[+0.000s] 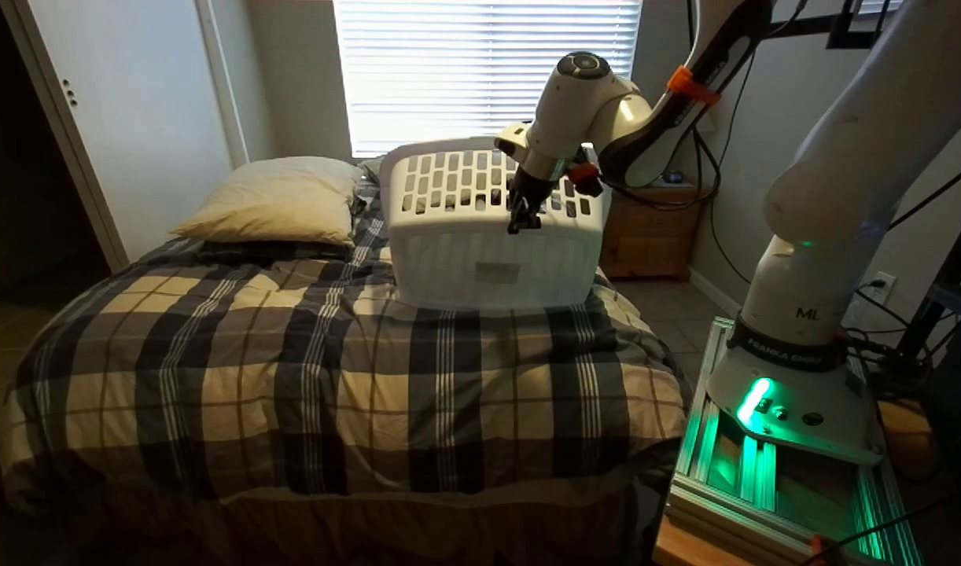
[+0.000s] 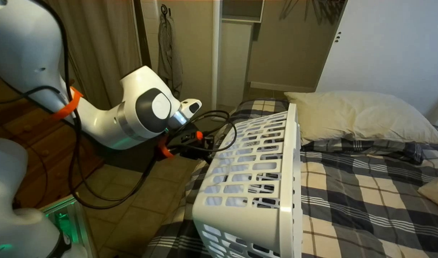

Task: Push the laundry basket upside down

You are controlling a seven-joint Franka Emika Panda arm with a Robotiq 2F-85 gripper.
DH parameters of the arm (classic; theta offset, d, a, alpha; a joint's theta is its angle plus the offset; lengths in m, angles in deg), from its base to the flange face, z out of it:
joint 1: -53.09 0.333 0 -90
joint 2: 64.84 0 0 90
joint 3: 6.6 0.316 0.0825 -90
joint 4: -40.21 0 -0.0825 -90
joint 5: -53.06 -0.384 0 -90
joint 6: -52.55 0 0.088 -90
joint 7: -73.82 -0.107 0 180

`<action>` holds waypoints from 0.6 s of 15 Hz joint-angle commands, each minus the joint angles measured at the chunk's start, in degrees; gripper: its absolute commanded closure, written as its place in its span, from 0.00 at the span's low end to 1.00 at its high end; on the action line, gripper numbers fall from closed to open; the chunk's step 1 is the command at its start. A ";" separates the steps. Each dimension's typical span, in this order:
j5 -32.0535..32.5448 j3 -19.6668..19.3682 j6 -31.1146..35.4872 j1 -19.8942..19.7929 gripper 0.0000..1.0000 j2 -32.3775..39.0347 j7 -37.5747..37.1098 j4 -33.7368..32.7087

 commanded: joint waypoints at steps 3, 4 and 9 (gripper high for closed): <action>13.72 0.49 4.56 -5.33 1.00 0.60 -8.18 -3.39; 15.35 0.29 5.19 -5.96 1.00 0.61 -9.27 -3.93; 18.97 -1.81 7.75 -9.81 1.00 2.17 -13.57 -6.49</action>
